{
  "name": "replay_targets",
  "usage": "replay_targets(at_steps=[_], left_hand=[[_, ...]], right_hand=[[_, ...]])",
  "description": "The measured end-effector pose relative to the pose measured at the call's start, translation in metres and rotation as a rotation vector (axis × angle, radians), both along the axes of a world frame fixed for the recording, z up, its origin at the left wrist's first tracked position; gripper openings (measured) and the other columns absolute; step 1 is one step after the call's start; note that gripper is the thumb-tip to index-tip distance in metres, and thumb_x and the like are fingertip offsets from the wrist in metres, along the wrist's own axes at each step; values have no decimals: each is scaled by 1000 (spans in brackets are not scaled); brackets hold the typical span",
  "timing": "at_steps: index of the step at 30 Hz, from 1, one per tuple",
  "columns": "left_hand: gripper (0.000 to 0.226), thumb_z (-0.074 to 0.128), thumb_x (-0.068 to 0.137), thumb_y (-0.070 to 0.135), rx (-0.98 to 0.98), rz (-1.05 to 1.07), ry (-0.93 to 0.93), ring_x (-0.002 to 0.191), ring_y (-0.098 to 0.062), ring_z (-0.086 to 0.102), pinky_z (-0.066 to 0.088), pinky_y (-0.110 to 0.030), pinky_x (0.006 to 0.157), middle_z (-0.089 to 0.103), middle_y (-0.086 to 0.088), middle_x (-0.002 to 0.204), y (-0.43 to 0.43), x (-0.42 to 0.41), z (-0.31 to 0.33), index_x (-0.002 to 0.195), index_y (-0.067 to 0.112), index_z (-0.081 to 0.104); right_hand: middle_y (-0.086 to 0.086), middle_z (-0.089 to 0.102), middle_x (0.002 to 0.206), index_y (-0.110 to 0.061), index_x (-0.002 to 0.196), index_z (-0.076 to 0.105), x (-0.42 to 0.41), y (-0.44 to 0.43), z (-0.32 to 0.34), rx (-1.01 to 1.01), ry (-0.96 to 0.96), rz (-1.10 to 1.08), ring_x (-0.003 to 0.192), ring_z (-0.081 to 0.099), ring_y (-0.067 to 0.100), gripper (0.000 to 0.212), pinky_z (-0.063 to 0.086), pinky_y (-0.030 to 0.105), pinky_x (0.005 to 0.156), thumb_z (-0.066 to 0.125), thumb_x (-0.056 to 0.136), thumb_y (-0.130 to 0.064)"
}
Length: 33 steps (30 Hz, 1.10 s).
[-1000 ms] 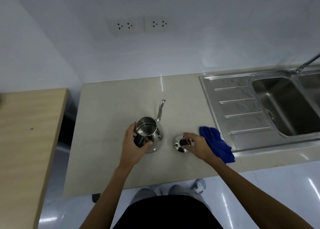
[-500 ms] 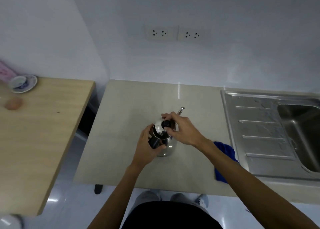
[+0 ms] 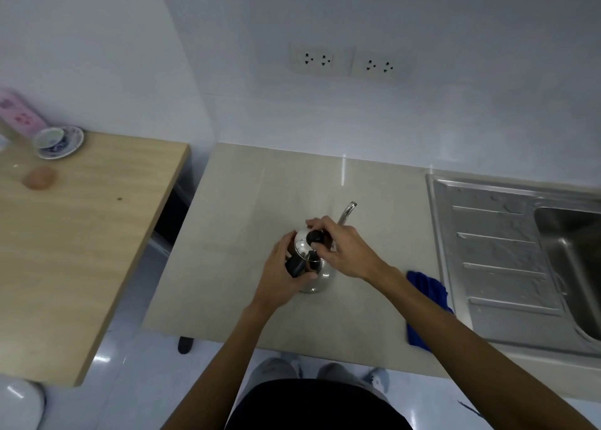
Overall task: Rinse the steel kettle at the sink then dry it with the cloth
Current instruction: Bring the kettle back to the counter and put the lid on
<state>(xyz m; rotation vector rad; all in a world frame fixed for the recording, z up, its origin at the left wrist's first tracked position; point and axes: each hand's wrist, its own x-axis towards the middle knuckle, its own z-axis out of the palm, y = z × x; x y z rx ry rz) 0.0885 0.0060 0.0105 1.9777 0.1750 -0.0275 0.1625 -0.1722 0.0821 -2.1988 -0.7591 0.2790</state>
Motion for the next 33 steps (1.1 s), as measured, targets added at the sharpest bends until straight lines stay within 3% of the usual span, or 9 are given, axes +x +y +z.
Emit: replay_targets(at_steps=[5, 10, 15, 18, 27, 30, 33], left_hand=[[92, 88, 62, 34, 4, -7, -18, 120, -9, 56, 52, -38, 97, 55, 11, 134, 0, 0, 2, 140, 40, 40], [90, 86, 61, 42, 27, -7, -25, 119, 3, 52, 44, -12, 91, 52, 19, 131, -2, -2, 5, 130, 65, 31], [95, 90, 64, 26, 22, -6, -5, 113, 18, 46, 37, -1, 88, 47, 24, 128, -2, -2, 2, 133, 51, 31], [95, 91, 64, 21, 15, -4, 4, 113, 17, 47, 38, -1, 87, 49, 19, 128, -1, -1, 1, 138, 39, 34], [97, 88, 60, 39, -9, -2, 0, 117, 1, 51, 41, -6, 89, 52, 9, 132, -3, -1, 0, 143, 29, 38], [95, 86, 60, 43, -18, 23, -26, 119, 0, 50, 41, -10, 93, 51, 17, 130, -7, -2, 5, 141, 35, 37], [89, 88, 66, 29, -7, 60, -69, 121, 5, 47, 41, -15, 99, 48, 25, 130, -16, -4, 9, 135, 49, 34]], right_hand=[[5, 59, 144, -12, 111, 51, 1, 3, -2, -8, -8, -8, 115, 66, 25, 20, 56, 40, 92, 62, 95, -13], [7, 59, 145, -10, 112, 50, 1, 2, -4, -34, -20, 11, 116, 66, 26, 20, 56, 35, 91, 61, 95, -12], [13, 60, 142, -7, 114, 49, 3, 4, -8, -74, -33, 6, 115, 65, 29, 21, 55, 33, 90, 58, 96, -13], [12, 62, 137, -7, 117, 50, 7, 5, -8, -89, -25, 2, 105, 67, 29, 24, 55, 33, 85, 59, 96, -15], [12, 60, 142, -5, 111, 50, 2, 5, -7, -39, 46, -18, 130, 58, 26, 19, 50, 27, 98, 61, 96, -10], [12, 58, 145, -5, 113, 48, 4, 6, -7, -31, 55, 4, 134, 55, 26, 19, 46, 24, 101, 59, 97, -10], [10, 53, 150, -6, 118, 46, 9, 6, -8, -60, 63, 33, 138, 49, 29, 21, 48, 37, 106, 54, 100, -11]])
